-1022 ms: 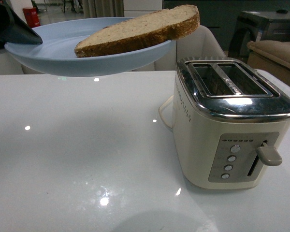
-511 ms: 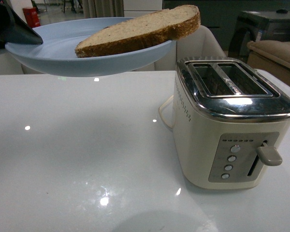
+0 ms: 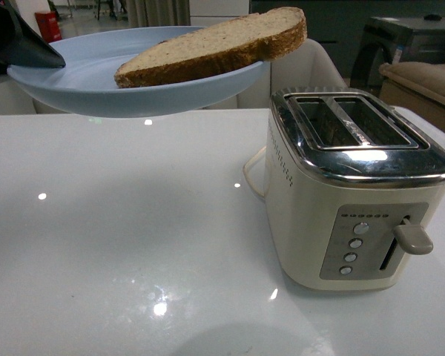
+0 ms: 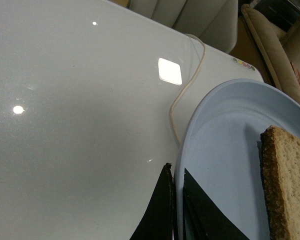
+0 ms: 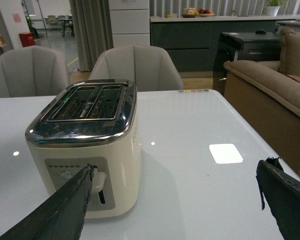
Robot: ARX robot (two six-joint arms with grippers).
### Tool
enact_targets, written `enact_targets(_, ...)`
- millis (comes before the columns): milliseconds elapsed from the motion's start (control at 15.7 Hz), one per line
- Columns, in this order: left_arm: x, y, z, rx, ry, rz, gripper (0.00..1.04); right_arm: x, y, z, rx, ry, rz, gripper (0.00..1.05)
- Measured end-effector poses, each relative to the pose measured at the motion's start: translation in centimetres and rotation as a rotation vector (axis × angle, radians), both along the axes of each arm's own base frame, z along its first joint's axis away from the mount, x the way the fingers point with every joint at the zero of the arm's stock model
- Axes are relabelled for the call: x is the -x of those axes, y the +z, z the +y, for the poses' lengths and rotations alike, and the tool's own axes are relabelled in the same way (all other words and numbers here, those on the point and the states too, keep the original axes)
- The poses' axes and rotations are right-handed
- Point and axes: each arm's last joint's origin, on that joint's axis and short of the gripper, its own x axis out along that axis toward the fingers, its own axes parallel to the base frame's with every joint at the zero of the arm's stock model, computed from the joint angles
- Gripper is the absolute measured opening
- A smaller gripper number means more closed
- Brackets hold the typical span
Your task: Left arm holds plate, right arm toasts bread
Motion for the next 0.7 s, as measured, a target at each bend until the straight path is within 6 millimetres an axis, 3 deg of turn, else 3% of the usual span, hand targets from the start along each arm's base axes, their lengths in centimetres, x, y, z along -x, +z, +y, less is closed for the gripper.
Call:
enact_targets(511,0.00,0.00,0.00,0.000,0.000,0.000,0.03,0.00,0.00,0.00,0.000,0.000,0.000,0.98)
enact_targets(575,0.00,0.00,0.00,0.000,0.000,0.000,0.03,0.01,-0.17,-0.01,-0.001,-0.011,0.033,0.98)
enact_targets(703,-0.01,0.00,0.02,0.000,0.000,0.000,0.03,-0.40,-0.02,0.17,0.028,-0.097,0.330,0.98)
